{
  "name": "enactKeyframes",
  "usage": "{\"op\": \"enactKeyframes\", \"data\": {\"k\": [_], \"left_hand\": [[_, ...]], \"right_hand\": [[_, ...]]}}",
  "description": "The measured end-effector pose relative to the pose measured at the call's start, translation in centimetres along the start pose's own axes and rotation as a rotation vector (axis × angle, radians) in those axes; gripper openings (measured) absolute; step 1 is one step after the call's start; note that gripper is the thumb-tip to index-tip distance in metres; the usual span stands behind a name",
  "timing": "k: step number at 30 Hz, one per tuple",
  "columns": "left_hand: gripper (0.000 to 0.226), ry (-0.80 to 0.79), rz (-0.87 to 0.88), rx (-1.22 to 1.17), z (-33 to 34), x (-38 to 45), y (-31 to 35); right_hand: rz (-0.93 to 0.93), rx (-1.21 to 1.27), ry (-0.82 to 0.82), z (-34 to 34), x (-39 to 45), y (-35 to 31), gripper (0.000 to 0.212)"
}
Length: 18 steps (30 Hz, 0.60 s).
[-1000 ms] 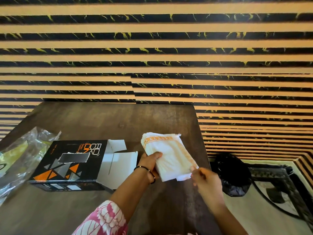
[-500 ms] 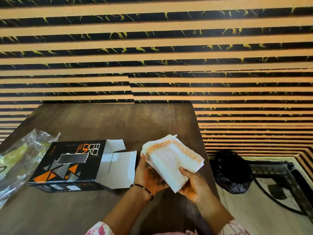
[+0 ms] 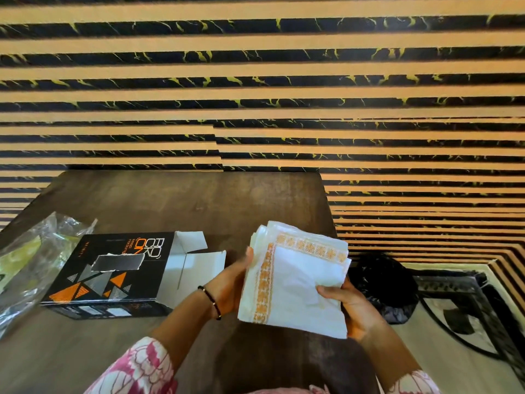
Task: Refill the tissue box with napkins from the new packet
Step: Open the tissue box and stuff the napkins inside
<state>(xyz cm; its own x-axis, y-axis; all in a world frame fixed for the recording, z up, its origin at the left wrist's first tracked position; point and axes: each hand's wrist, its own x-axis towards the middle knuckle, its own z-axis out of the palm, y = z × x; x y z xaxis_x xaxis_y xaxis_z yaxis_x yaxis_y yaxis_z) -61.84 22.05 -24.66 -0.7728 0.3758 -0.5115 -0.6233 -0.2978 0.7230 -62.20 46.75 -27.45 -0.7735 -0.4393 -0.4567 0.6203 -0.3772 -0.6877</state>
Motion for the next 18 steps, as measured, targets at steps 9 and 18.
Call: {"op": "enactKeyframes", "data": {"k": [9, 18], "left_hand": [[0.052, 0.080, 0.187, 0.199, 0.4, 0.1, -0.1], [0.049, 0.194, 0.203, 0.307, -0.8, -1.3, 1.6]], "right_hand": [[0.115, 0.135, -0.050, 0.0, 0.1, 0.3, 0.081], [0.097, -0.038, -0.009, 2.0, 1.4, -0.4, 0.050]]}}
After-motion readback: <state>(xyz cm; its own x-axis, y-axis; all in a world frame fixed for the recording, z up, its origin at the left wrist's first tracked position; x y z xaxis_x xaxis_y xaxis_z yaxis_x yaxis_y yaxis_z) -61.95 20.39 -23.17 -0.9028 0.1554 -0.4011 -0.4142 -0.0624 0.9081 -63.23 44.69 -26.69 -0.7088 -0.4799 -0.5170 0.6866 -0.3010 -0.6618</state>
